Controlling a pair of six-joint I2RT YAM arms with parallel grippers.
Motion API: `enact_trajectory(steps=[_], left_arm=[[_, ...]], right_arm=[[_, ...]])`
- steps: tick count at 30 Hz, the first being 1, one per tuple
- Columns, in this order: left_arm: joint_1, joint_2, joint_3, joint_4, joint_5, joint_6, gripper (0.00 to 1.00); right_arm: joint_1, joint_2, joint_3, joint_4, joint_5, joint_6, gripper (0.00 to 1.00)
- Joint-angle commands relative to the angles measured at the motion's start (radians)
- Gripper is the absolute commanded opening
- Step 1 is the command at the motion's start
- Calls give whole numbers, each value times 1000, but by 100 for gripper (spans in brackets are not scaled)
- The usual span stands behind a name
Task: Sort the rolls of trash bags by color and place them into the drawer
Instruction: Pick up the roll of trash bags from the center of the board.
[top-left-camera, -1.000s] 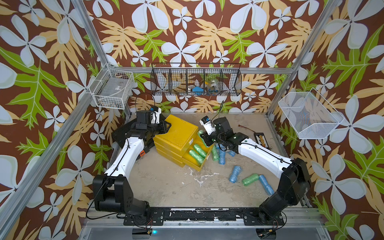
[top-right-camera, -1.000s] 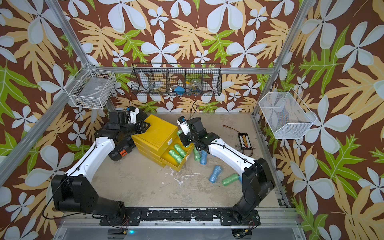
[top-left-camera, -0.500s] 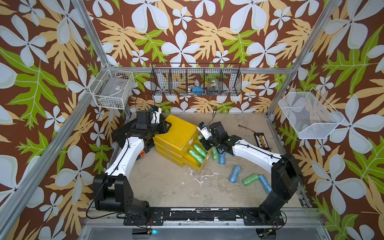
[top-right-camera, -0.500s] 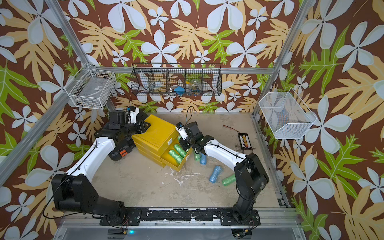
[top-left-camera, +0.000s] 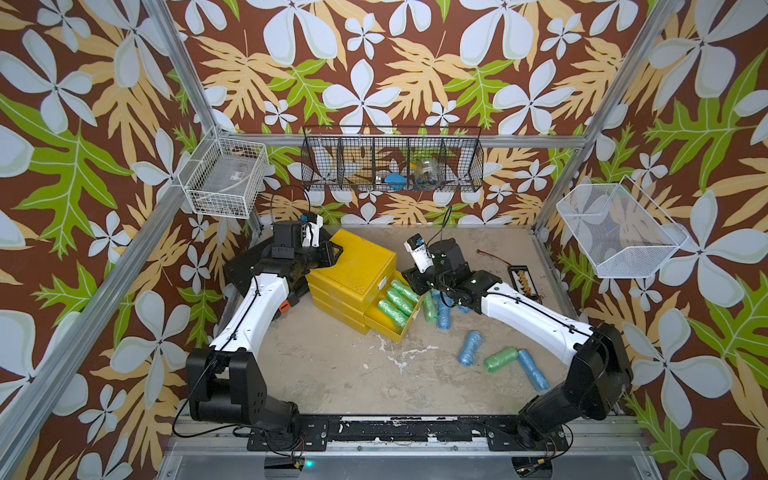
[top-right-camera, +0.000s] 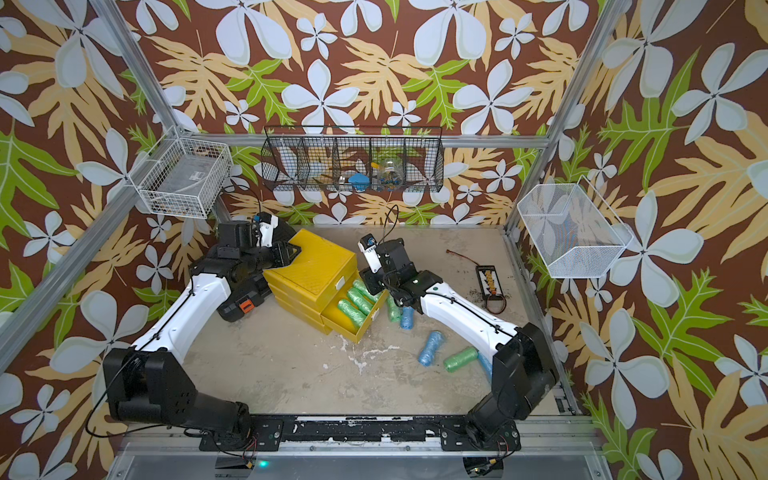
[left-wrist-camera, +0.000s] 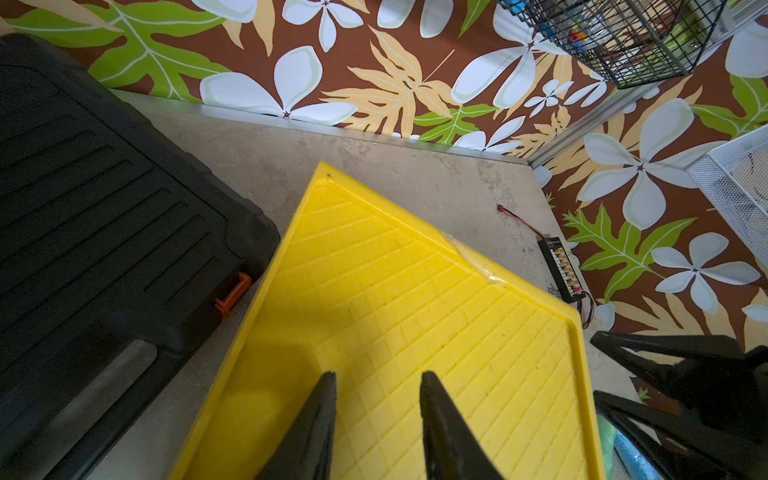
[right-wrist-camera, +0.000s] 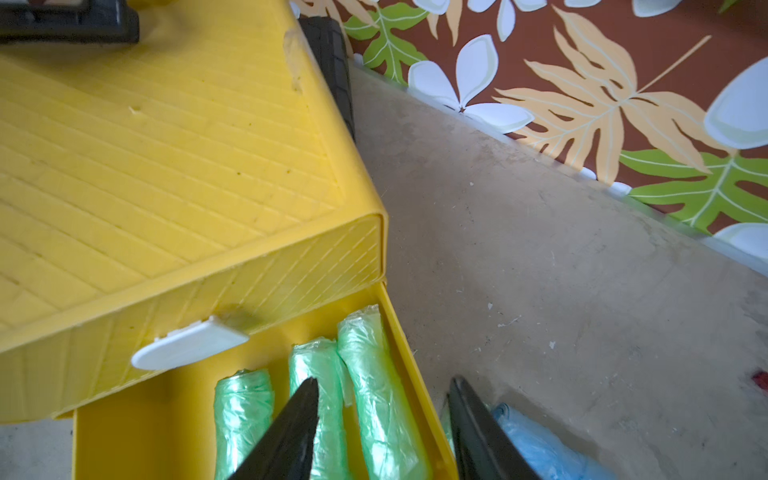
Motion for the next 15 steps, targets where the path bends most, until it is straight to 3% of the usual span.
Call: enact_trajectory(steps=[1,7,15], left_arm=[[2,4,-4,-52,-10,-7,37],[1,3,-12,-40,-1,-9,37],[2,1,-16,-28,8,-9,37]], right_arm=[[-2,-38,-15,-42,97,69,53],[-65,-141,-82,-142,180,228,55],[-257,-337,-294,-225,91,443,58]])
